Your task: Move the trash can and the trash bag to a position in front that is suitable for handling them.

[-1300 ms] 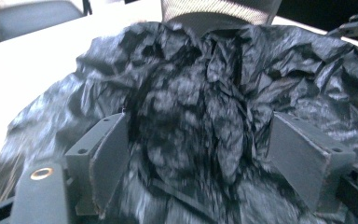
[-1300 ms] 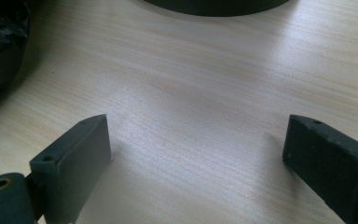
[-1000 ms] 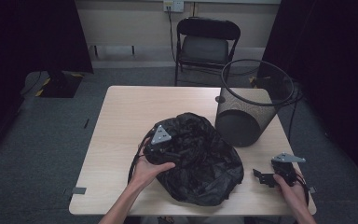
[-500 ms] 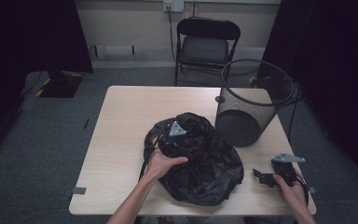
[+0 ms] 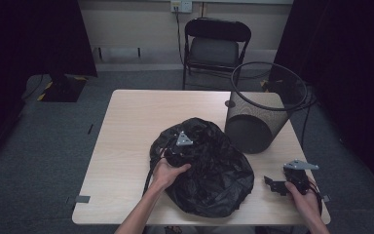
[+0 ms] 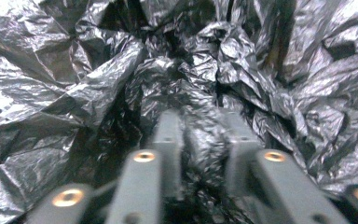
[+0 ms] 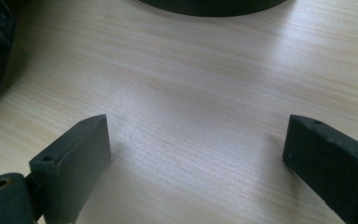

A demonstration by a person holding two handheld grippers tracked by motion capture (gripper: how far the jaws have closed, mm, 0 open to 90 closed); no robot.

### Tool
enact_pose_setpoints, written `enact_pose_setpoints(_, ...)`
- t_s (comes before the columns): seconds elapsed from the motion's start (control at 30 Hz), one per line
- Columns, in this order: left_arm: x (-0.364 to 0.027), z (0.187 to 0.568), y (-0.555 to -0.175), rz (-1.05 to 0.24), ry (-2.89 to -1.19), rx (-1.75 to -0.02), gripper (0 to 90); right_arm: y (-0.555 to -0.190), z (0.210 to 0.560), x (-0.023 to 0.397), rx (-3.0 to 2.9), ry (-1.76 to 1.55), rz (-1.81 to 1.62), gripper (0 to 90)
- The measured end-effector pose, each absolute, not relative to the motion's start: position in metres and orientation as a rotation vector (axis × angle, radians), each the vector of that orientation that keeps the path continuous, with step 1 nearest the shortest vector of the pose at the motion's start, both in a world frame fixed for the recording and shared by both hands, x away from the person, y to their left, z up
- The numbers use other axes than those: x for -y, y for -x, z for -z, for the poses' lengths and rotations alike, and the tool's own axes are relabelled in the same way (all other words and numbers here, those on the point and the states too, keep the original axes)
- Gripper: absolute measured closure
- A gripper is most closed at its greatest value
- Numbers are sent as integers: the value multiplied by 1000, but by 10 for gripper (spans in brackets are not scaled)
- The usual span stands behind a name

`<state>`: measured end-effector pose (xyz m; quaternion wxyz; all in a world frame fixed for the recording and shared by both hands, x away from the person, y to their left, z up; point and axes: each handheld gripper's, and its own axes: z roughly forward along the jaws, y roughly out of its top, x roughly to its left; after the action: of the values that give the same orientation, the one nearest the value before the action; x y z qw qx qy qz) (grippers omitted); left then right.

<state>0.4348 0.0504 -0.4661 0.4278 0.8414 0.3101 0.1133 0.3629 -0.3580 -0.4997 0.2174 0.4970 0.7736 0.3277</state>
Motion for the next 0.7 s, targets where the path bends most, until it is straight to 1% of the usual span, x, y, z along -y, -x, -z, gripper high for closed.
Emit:
enact_pose_setpoints(0.13, -59, 465, -430, -274, -2106, -773, 803, -363, 500, 358, -2141, -1378, -907, 66)
enact_pose_setpoints(0.23, -77, 462, -423, -280, -2075, -800, 804, -363, 500, 358, -2141, -1379, -907, 66)
enact_pose_setpoints(0.27, -77, 462, -423, -280, -2075, -800, 804, -363, 500, 358, -2141, -1379, -907, 66)
enact_pose_setpoints(0.7, -156, 450, -405, -359, -1996, -924, 804, -363, 500, 357, -2135, -1385, -904, 66)
